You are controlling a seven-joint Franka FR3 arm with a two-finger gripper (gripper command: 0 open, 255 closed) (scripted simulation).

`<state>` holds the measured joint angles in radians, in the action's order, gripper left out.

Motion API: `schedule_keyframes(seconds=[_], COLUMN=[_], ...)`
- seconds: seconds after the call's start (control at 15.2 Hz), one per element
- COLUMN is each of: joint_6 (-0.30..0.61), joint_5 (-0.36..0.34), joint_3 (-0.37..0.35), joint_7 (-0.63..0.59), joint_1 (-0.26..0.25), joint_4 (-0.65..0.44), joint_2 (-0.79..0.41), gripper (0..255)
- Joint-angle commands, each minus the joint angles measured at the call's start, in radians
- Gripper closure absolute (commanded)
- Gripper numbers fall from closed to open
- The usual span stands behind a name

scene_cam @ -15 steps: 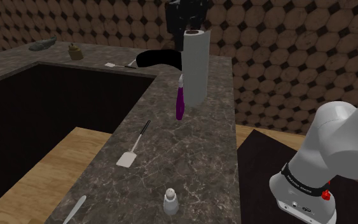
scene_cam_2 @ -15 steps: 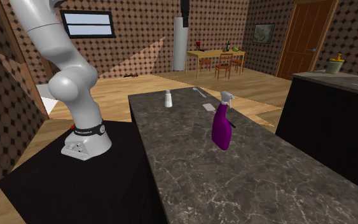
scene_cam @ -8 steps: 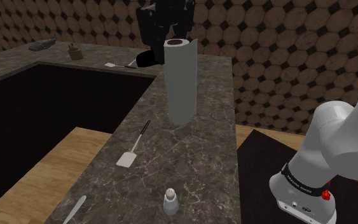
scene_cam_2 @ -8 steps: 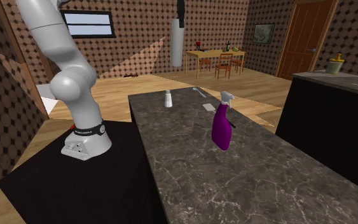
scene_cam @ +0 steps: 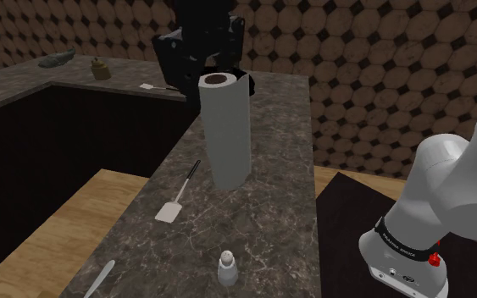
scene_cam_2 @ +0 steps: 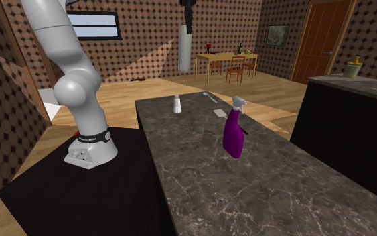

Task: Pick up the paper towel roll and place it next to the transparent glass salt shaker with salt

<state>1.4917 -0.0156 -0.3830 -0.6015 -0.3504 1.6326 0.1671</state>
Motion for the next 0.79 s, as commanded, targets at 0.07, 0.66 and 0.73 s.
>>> schedule_keyframes(seconds=[0.07, 0.66, 0.73], joint_6=[0.045, 0.170, 0.183], joint_5=[0.005, 0.017, 0.017], joint_3=[0.003, 0.005, 0.005], joint_7=[0.002, 0.004, 0.003], joint_1=[0.000, -0.003, -0.003], joint_4=[0.058, 0.213, 0.229], joint_2=[0.015, 0.047, 0.049], gripper=[255, 255, 255])
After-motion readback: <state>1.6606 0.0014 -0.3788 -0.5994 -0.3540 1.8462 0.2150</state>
